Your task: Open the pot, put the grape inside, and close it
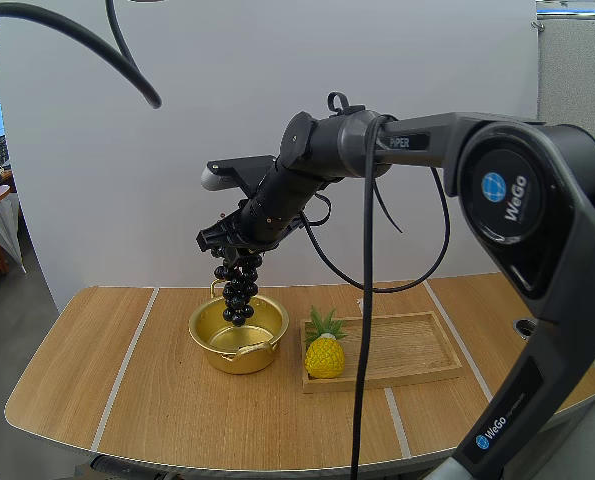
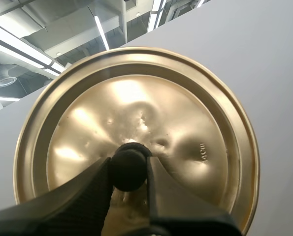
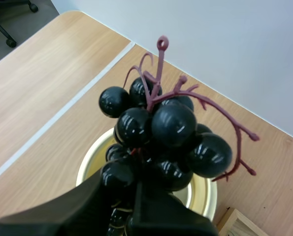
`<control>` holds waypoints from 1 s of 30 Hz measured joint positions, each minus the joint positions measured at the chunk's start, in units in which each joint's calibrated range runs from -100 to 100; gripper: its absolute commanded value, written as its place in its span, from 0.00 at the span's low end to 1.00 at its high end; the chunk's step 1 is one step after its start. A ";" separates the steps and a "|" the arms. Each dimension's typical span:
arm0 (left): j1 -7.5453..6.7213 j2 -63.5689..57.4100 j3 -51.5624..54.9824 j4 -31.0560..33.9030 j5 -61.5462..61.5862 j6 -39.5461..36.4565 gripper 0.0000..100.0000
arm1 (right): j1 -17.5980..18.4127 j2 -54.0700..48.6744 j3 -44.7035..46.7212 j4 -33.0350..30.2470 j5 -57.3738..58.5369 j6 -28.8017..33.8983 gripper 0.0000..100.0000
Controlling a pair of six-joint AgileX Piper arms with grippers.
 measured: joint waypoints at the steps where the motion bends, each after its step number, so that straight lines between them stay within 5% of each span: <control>1: 0.00 0.00 0.00 0.00 0.00 0.00 0.00 | 0.00 0.62 0.00 0.00 -0.38 0.00 0.00; 30: 0.00 0.00 0.00 0.00 0.00 0.00 0.00 | 0.94 15.44 0.00 0.00 2.62 -0.76 0.00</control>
